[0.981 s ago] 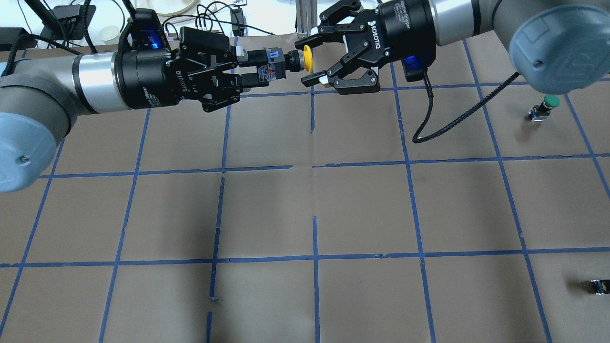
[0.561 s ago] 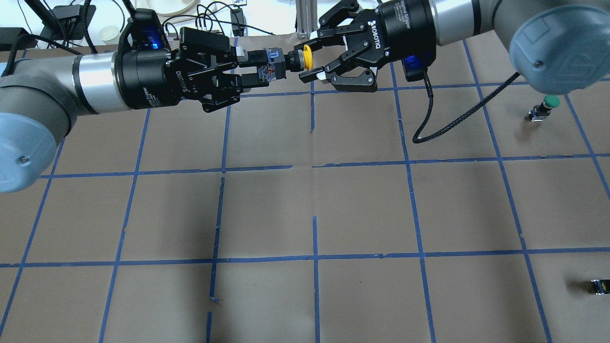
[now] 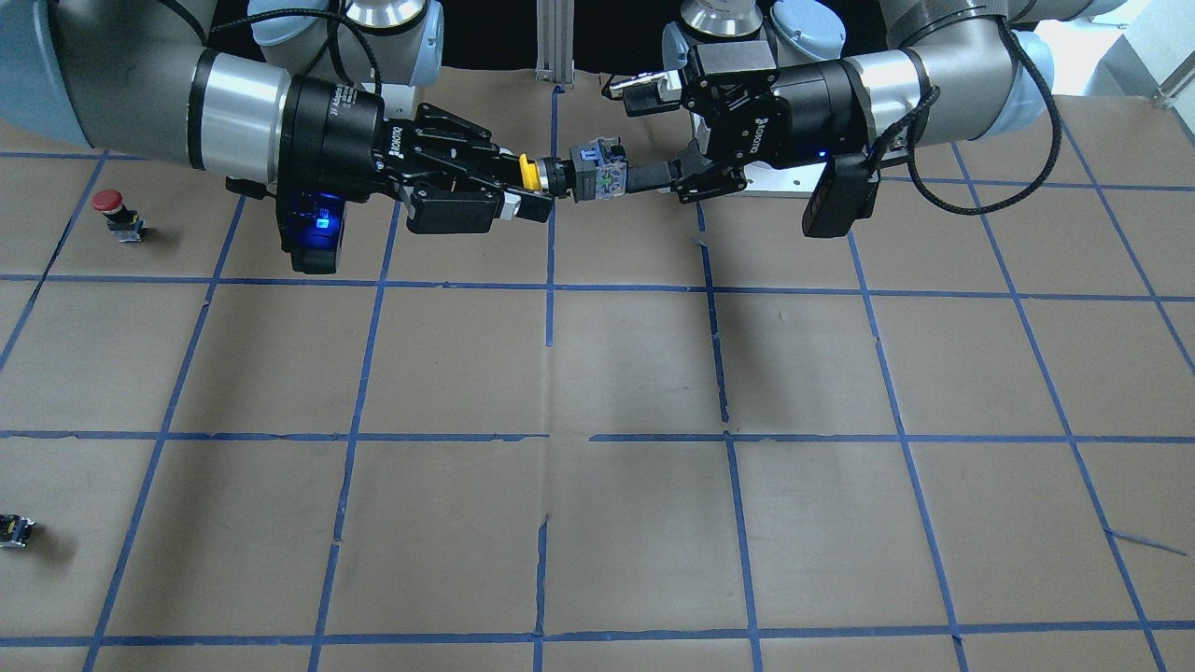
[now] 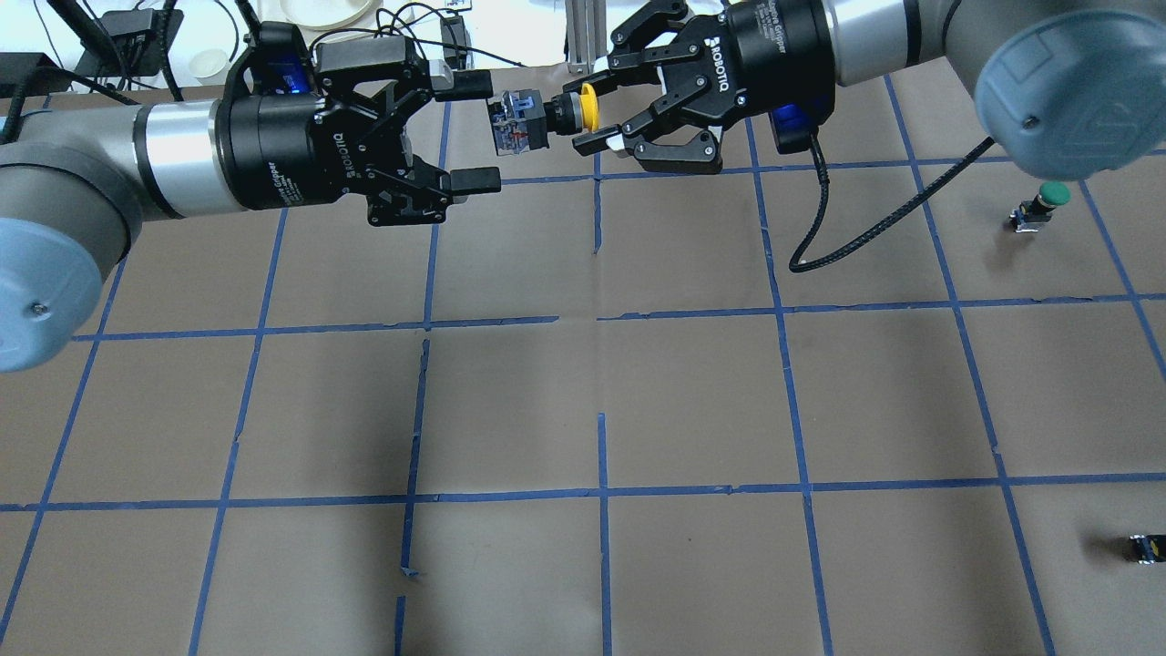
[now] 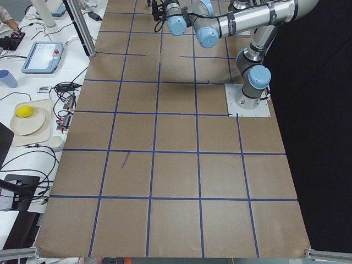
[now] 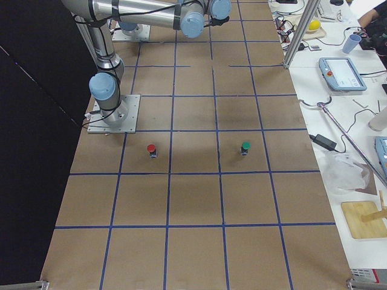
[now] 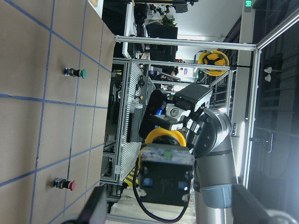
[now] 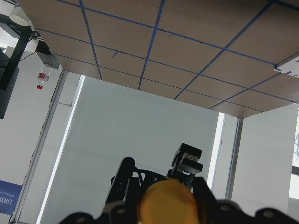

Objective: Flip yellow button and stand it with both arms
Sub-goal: 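Carry the yellow button toward the green button with the right gripper while left withdraws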

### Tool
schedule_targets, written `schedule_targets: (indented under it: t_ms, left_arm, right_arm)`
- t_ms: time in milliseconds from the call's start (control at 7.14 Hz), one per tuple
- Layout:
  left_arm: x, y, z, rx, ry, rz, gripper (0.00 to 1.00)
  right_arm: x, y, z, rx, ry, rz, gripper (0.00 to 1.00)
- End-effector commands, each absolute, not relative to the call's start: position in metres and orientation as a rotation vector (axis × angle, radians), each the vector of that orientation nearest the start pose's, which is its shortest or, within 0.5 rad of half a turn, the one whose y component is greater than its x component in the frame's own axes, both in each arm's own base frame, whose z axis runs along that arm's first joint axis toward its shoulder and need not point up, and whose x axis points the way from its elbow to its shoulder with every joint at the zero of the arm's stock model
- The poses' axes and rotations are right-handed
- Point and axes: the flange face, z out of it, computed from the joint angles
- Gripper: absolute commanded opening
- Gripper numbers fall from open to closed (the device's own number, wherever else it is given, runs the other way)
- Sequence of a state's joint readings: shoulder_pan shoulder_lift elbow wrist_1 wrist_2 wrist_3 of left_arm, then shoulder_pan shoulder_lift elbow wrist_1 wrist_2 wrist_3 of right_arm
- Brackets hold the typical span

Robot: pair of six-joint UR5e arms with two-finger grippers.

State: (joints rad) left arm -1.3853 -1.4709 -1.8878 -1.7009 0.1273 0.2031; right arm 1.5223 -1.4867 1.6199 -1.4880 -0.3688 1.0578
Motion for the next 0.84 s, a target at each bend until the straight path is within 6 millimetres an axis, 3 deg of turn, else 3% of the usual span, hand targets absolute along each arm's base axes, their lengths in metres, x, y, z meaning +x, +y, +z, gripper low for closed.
schedule_targets:
  t_ms: [0,280,561,701]
  left_arm:
    - [-0.143,-0.469,0.448,0.273,-1.739,-0.044,1.0]
    - [-0.137,-0.477,0.442,0.268,-1.957,-0.009,1.0]
    - [-0.131,-0.477,0.436,0.246,-2.196,0.004,1.0]
    - [-0.137,-0.472,0.435,0.201,-2.382,-0.017,1.0]
  right_arm:
    - [0.148,-0.542,0.473,1.257,1.685,0.737,0.07]
    - [0.1,-0.547,0.45,1.189,1.98,0.518,0.05]
    - [0.074,-0.545,0.421,1.022,2.387,0.359,0.04]
    - [0.056,-0.543,0.412,0.979,2.463,0.347,0.04]
